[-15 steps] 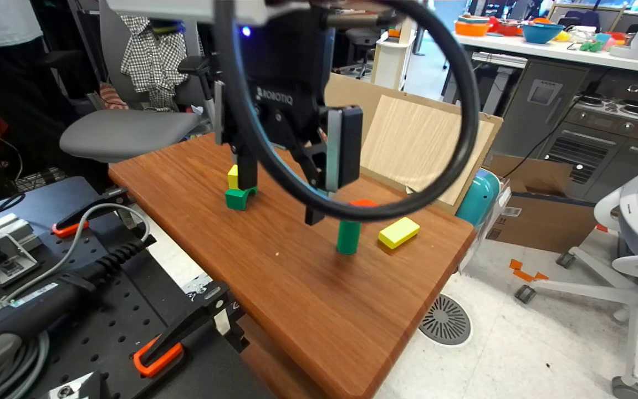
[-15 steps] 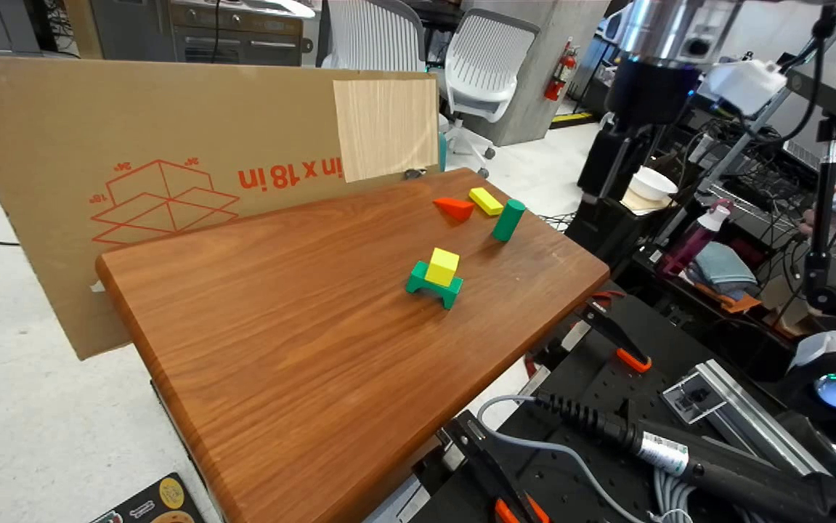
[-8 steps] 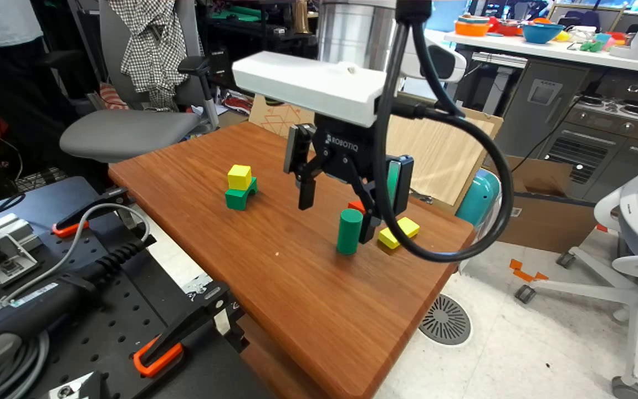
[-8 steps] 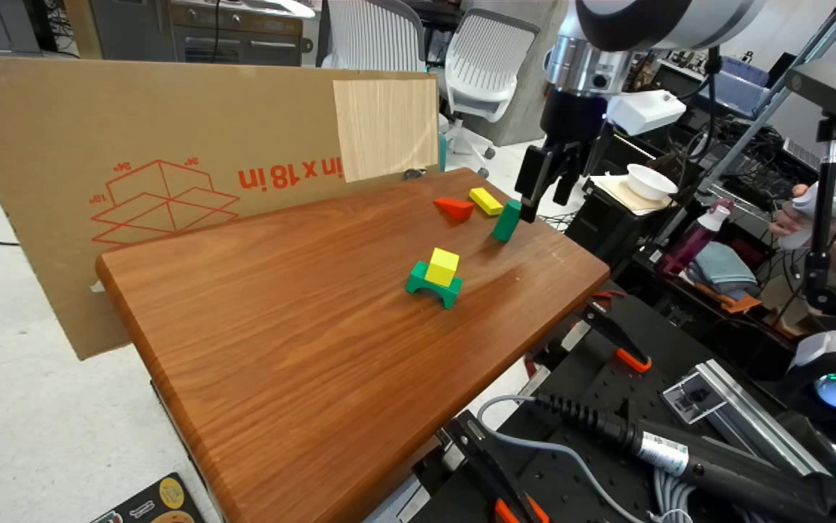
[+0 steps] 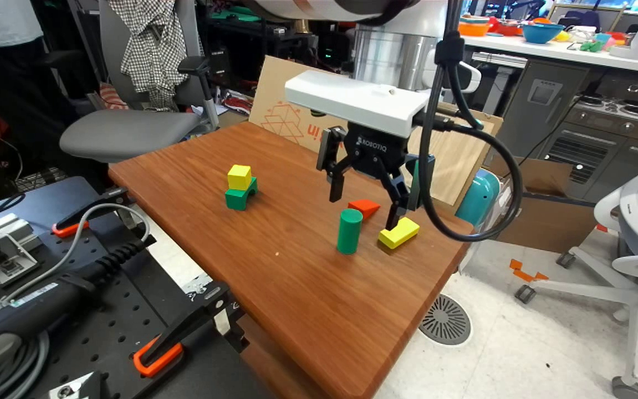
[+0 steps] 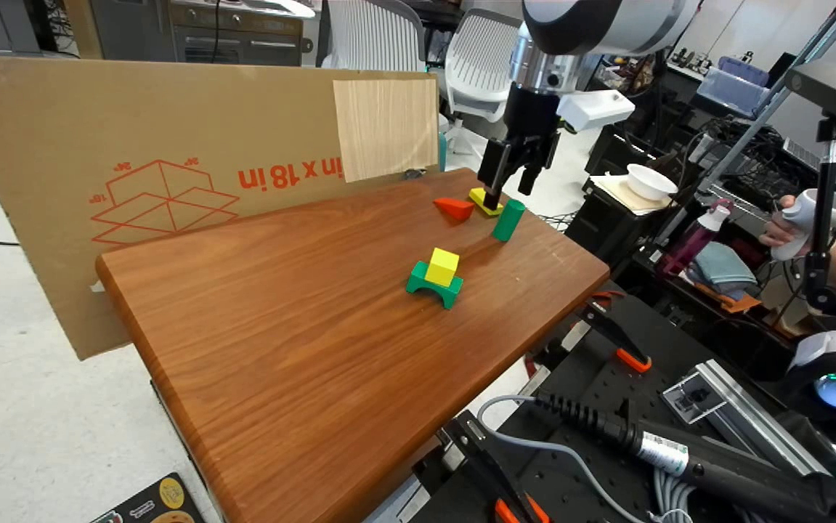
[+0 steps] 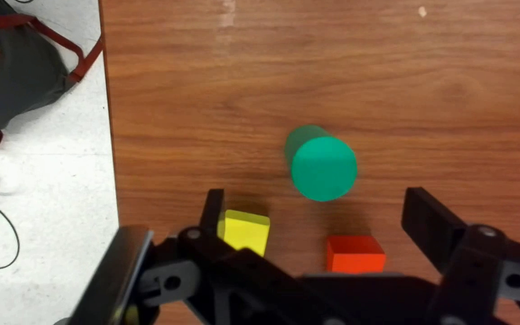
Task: Move the green cylindrical block to the left and then move it to the right
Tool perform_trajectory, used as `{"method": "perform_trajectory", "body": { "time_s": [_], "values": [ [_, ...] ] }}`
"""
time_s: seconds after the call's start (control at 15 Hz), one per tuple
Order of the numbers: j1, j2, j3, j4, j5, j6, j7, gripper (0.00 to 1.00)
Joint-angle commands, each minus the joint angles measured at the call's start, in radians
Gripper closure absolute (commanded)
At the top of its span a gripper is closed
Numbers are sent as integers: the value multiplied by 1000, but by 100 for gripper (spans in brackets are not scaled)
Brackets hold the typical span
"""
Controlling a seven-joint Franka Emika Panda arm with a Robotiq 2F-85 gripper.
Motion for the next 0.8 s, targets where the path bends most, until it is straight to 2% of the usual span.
{"method": "perform_trajectory", "body": {
  "time_s": [0.0, 0.73],
  "values": [
    [-32, 50, 40, 68, 36, -32, -41, 0],
    [-25, 29, 53, 25, 32, -76, -33, 0]
  ]
}}
